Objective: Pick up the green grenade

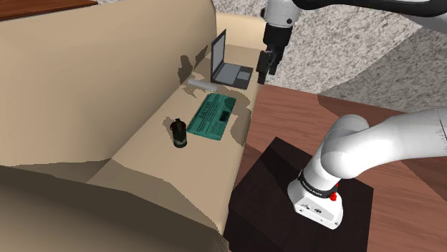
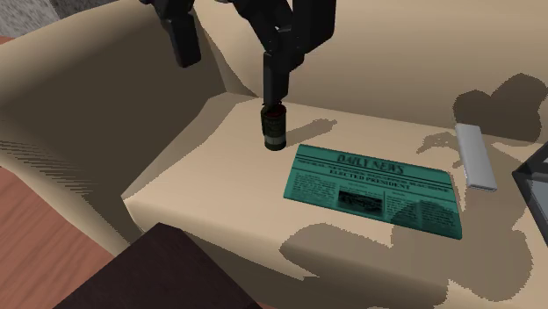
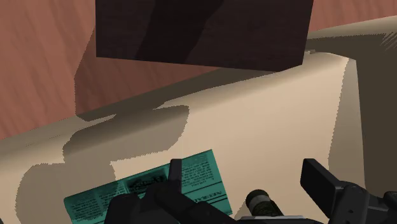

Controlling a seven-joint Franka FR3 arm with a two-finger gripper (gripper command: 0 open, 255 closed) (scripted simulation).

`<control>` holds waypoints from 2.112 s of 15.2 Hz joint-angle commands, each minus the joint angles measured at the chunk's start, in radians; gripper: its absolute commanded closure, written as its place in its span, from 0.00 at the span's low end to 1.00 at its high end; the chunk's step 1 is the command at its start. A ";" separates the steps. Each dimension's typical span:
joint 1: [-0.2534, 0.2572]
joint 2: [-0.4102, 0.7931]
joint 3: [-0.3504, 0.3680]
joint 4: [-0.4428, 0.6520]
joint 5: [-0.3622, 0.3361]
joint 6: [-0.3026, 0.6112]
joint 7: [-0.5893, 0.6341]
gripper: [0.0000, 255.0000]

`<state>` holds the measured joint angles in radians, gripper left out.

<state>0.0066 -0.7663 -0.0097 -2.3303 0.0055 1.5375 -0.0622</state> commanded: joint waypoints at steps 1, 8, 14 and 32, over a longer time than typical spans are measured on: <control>0.000 0.000 0.000 0.000 0.000 0.000 0.000 0.00; 0.032 0.161 0.040 -0.051 0.051 0.232 0.028 0.00; 0.059 0.339 0.073 -0.040 0.086 0.419 0.045 0.00; 0.124 0.914 0.150 0.214 0.109 0.795 0.091 0.00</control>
<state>0.1284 0.1318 0.1393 -2.1215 0.1158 2.3201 0.0277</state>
